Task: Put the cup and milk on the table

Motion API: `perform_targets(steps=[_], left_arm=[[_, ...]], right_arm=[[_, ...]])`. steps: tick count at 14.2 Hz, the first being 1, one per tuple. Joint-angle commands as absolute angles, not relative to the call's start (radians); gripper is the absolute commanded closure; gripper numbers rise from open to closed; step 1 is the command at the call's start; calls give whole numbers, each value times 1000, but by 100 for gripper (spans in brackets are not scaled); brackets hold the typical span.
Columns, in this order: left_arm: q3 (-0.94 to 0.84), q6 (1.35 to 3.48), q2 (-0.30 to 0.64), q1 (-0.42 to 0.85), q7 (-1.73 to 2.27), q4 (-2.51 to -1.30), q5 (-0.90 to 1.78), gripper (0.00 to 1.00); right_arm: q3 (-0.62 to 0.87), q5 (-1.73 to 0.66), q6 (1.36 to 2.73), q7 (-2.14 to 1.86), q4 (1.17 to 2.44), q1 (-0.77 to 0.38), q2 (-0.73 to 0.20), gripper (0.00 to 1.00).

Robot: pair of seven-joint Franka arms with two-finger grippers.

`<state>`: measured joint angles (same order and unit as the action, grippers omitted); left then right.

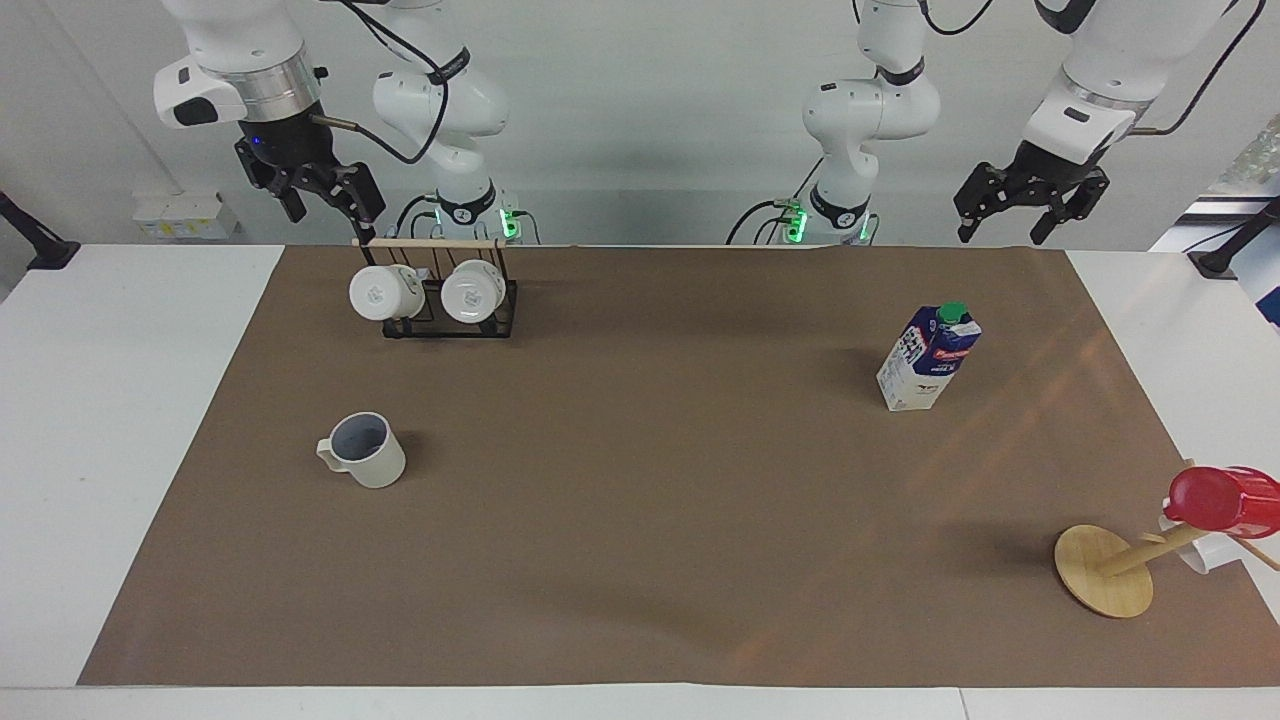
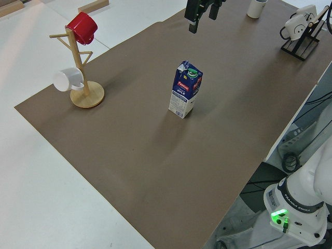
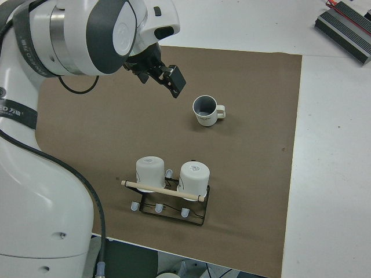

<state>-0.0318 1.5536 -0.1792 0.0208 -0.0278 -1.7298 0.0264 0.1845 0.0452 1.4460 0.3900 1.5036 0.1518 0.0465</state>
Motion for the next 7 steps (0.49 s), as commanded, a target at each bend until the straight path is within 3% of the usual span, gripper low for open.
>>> perform_targets(steps=[1, 7], left_arm=[[-37, 1529, -172, 9, -25, -1709, 35, 0], [-37, 1529, -172, 9, -25, -1709, 35, 0]], right_arm=[[184, 20, 1448, 368, 1508, 164, 52, 0], [184, 21, 1471, 301, 1506, 164, 49, 0]])
